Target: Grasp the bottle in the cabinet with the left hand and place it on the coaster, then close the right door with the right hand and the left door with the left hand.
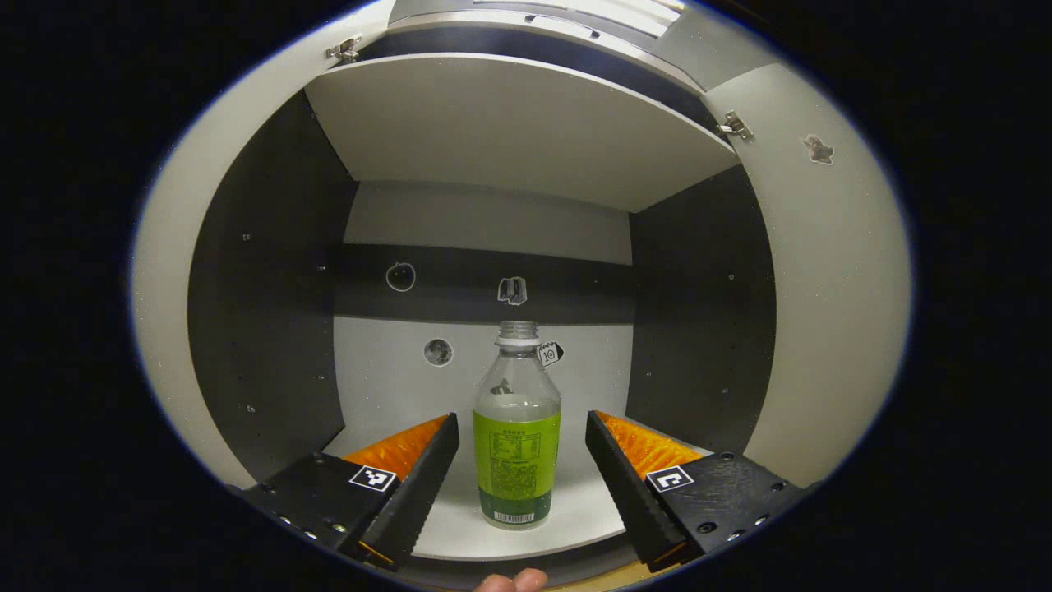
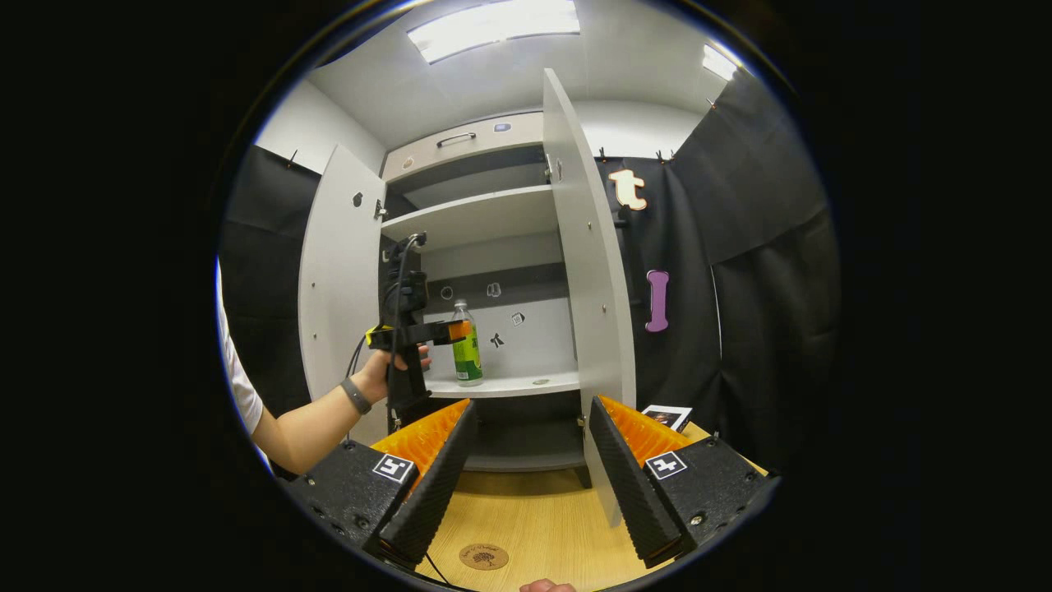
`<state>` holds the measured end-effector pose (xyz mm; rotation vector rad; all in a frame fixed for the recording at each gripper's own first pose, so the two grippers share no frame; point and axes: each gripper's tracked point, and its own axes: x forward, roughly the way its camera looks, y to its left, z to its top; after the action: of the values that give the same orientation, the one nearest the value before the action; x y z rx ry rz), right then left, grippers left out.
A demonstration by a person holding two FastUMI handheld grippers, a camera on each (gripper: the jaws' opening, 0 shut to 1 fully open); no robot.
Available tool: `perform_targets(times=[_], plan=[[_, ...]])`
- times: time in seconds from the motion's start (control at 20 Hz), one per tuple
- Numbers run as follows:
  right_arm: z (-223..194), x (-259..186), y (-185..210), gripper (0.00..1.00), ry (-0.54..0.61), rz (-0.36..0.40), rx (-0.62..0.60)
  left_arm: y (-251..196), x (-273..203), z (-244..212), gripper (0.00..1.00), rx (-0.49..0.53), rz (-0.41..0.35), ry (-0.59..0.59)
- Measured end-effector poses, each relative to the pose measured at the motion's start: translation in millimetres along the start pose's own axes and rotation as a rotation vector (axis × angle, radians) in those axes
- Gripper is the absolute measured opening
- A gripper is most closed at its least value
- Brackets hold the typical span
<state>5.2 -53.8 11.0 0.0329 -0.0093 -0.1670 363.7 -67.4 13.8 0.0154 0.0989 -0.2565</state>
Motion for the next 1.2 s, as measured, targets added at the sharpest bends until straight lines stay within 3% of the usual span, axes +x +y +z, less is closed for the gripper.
perform_targets(times=[0.4, 0.55, 0.6, 1.0, 1.2], plan=[[1, 3, -13, 0.84, -0.005, -0.046, 0.000, 7, 38, -15, 0.95, -0.007, 0.041, 0.046], [0, 3, -12, 0.84, -0.002, -0.044, 0.002, 11, 39, -16, 0.76, -0.004, 0.054, 0.043], [-1, 4, -12, 0.84, -0.002, -0.040, 0.003, 11, 36, -14, 0.76, -0.010, 0.047, 0.046], [-7, -2, 9, 0.84, 0.010, 0.029, 0.012, 4, -25, 12, 0.75, -0.057, 0.024, -0.021], [-6, -5, 20, 0.84, 0.015, 0.073, -0.010, -16, -73, 16, 0.75, -0.036, -0.035, -0.047]])
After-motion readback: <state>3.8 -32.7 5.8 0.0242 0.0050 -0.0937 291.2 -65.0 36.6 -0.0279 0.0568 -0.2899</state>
